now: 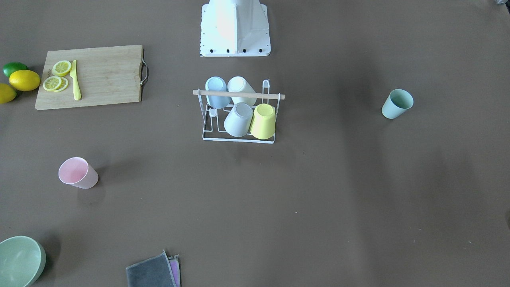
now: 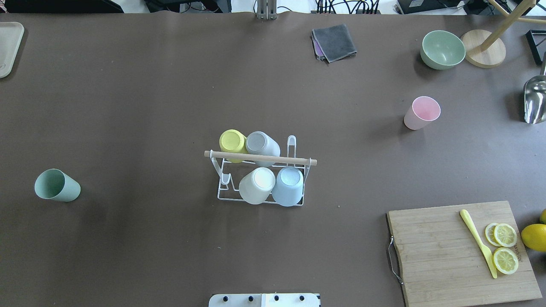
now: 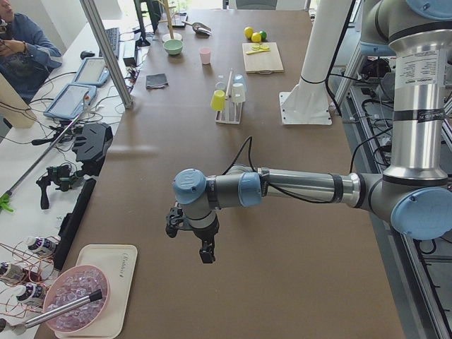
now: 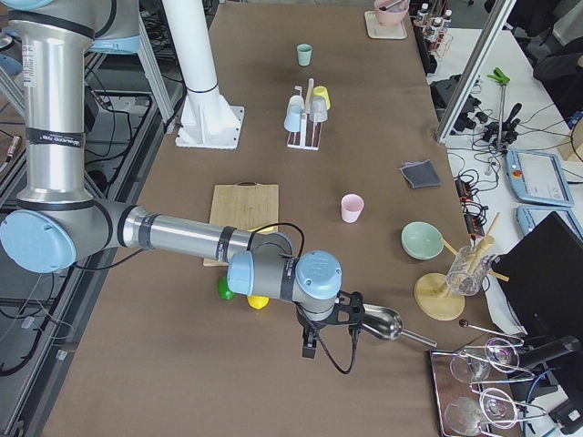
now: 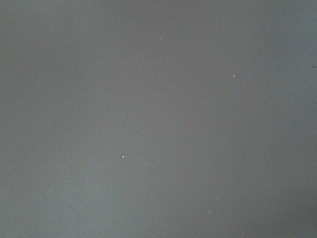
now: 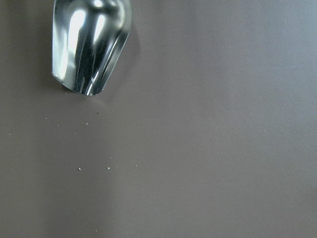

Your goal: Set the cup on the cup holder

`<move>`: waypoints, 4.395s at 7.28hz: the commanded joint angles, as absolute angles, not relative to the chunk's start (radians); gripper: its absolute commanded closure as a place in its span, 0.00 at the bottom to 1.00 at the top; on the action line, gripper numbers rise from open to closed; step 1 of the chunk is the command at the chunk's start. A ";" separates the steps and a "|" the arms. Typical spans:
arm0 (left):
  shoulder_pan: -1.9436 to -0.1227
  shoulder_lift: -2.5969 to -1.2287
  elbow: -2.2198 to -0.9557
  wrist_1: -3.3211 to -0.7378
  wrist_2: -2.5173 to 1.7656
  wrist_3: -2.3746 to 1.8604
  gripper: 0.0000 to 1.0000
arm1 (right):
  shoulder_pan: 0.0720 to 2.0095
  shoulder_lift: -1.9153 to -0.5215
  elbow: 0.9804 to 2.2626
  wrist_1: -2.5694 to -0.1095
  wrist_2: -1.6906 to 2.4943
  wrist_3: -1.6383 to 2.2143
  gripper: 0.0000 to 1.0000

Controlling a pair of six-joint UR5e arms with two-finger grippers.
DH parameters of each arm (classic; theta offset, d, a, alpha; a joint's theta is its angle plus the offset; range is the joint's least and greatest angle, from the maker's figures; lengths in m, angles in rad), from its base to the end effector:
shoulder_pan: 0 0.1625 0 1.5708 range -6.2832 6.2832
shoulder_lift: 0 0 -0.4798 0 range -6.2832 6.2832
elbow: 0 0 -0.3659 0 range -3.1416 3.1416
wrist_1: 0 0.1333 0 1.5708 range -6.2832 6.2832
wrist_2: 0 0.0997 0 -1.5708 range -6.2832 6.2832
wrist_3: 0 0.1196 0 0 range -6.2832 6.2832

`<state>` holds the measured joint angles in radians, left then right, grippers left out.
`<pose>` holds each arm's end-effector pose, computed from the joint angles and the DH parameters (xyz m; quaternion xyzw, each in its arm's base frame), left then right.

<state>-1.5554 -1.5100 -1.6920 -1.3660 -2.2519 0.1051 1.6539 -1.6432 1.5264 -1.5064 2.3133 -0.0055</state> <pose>-0.0515 -0.4222 0.7256 -0.0530 0.3358 0.0326 0.9399 0.0874 -0.4178 0.7769 -0.0083 -0.3634 0.0456 0.9305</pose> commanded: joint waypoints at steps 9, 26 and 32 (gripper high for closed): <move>-1.578 -1.508 -1.703 -1.359 -2.252 0.106 0.02 | 1.655 -1.644 1.531 -1.506 2.316 -0.002 0.00; -1.621 -1.505 -1.680 -1.379 -2.319 0.098 0.02 | 1.657 -1.623 1.587 -1.503 2.307 0.000 0.00; -1.608 -1.516 -1.776 -1.320 -2.321 0.092 0.02 | 1.530 -1.438 1.575 -1.666 2.264 0.069 0.00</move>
